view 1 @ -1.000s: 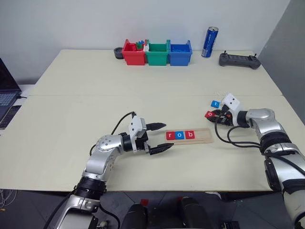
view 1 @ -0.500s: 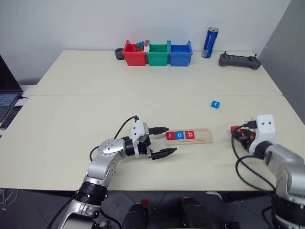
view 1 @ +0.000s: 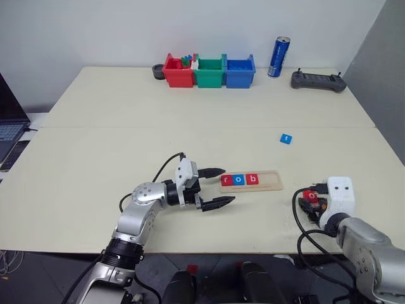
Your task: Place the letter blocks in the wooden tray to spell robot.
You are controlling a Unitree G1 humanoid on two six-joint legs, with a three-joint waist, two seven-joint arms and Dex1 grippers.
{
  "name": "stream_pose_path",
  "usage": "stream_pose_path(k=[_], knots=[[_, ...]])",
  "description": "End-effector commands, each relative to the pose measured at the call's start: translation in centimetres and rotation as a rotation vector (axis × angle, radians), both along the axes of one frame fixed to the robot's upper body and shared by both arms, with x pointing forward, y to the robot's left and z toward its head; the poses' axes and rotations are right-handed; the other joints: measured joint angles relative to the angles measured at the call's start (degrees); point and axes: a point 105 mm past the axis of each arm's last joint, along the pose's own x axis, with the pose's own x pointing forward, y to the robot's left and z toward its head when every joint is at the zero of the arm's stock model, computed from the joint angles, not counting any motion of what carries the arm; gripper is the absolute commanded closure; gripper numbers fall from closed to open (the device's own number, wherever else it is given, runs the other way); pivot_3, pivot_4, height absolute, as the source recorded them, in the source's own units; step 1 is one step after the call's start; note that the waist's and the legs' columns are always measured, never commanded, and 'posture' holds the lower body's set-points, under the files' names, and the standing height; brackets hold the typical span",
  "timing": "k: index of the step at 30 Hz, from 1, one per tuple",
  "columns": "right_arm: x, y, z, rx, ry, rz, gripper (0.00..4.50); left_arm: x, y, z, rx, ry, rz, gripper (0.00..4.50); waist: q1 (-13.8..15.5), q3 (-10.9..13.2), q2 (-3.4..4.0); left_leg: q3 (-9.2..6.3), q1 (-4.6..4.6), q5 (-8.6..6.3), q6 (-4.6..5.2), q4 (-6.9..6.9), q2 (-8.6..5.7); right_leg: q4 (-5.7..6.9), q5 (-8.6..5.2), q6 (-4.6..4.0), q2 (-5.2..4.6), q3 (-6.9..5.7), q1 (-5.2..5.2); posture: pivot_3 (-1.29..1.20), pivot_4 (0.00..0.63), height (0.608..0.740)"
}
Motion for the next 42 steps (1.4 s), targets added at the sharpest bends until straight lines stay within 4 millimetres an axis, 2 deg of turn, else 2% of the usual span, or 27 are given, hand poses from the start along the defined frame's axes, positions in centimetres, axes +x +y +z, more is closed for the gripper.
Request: stream_pose_path(k=[1, 2, 5, 7, 9, 12, 16, 18, 21, 28, 37, 42], knots=[[-0.1, 0.3, 0.3, -0.004, 0.0, 0.029, 0.31, -0.2, -0.3, 0.7, -0.017, -0.032, -0.021, 0.0, 0.01, 0.0, 0.0, -0.01, 0.0, 0.0, 0.0, 0.0, 0.0, 0.0, 0.0, 0.0, 0.0, 0.0, 0.0, 0.0, 0.15, 0.74], [0.2, 0.2, 0.6, -0.01, -0.011, 0.03, 0.02, -0.3, -0.3, 0.7, -0.017, -0.032, -0.021, 0.0, 0.01, 0.0, 0.0, 0.0, 0.0, 0.0, 0.0, 0.0, 0.0, -0.01, 0.0, 0.0, 0.0, 0.0, 0.01, 0.0, 0.15, 0.74], [1.3, -0.6, 2.1, -0.069, -0.071, 0.044, 0.02, -0.4, -0.2, 0.6, -0.016, -0.032, -0.023, 0.0, 0.0, 0.0, 0.0, 0.0, -0.01, 0.0, 0.0, 0.01, -0.01, -0.02, 0.0, 0.0, 0.0, 0.0, 0.01, 0.0, 0.15, 0.74], [2.6, -1.2, 4.2, -0.13, -0.139, 0.105, 0.02, -0.4, -0.2, 0.6, -0.014, -0.032, -0.023, 0.0, -0.06, 0.01, 0.0, 0.02, -0.01, 0.0, 0.0, 0.01, -0.01, -0.02, 0.0, 0.0, -0.01, 0.02, 0.0, 0.0, 0.15, 0.74], [3.7, -1.2, 5.9, -0.179, -0.178, 0.224, 0.02, -0.3, -0.1, 0.6, -0.012, -0.033, -0.023, 0.0, -0.07, 0.01, 0.0, 0.05, 0.0, 0.0, 0.0, 0.02, -0.01, -0.06, 0.0, 0.01, -0.01, 0.03, 0.01, 0.0, 0.15, 0.74], [3.8, -0.6, 6.8, -0.314, -0.174, 0.568, 0.02, 0.0, -0.2, 0.7, -0.009, -0.04, -0.023, 0.0, -0.05, 0.03, -0.02, 0.02, 0.0, -0.01, 0.02, -0.04, -0.01, -0.11, -0.01, 0.02, 0.01, -0.01, 0.01, 0.0, 0.15, 0.74], [2.9, -2.3, 5.9, -0.367, -0.112, 0.86, 0.02, 0.3, -0.4, 0.9, -0.012, -0.048, -0.028, 0.0, 0.18, 0.13, -0.22, 0.04, -0.06, -0.02, 0.04, -0.02, -0.02, -0.22, -0.15, 0.26, -0.02, -0.04, 0.06, 0.0, 0.15, 0.74], [2.6, -4.1, 4.6, -0.426, -0.046, 0.985, 0.02, 0.3, -0.5, 0.9, -0.012, -0.051, -0.034, 0.0, 0.16, 0.15, -0.24, 0.1, -0.07, -0.02, 0.04, 0.01, -0.06, -0.22, -0.03, 0.09, -0.09, 0.02, 0.07, 0.0, 0.15, 0.74], [2.9, -5.8, 3.6, -0.445, 0.019, 1.077, 0.02, 0.5, -0.7, 0.8, -0.014, -0.053, -0.037, 0.0, 0.09, 0.16, -0.26, 0.14, -0.04, -0.02, 0.04, 0.03, -0.09, -0.2, -0.01, 0.11, -0.13, 0.04, 0.07, 0.0, 0.15, 0.74], [5.3, -5.4, 3.6, -0.402, 0.0, 1.153, 0.02, 0.5, -0.7, 0.9, -0.016, -0.058, -0.038, 0.0, -0.56, 0.17, -0.26, 0.15, 0.11, -0.01, 0.03, 0.02, -0.01, -0.05, 0.01, 0.08, -0.03, 0.11, 0.07, 0.0, 0.15, 0.74], [4.6, -4.9, 2.5, -0.355, 0.067, 1.233, 0.02, 0.1, -0.4, 0.9, -0.016, -0.054, -0.035, 0.0, 0.18, 0.17, -0.25, 0.11, 0.03, -0.01, 0.02, 0.04, -0.09, -0.08, 0.01, 0.08, -0.13, 0.07, 0.07, 0.0, 0.15, 0.74], [4.7, -5.1, 1.9, -0.355, 0.074, 1.218, 0.02, 0.1, -0.3, 0.9, -0.013, -0.052, -0.033, 0.0, 0.25, 0.16, -0.25, 0.11, 0.05, -0.01, 0.02, 0.04, -0.08, -0.07, 0.01, 0.08, -0.12, 0.06, 0.07, 0.0, 0.15, 0.74]])
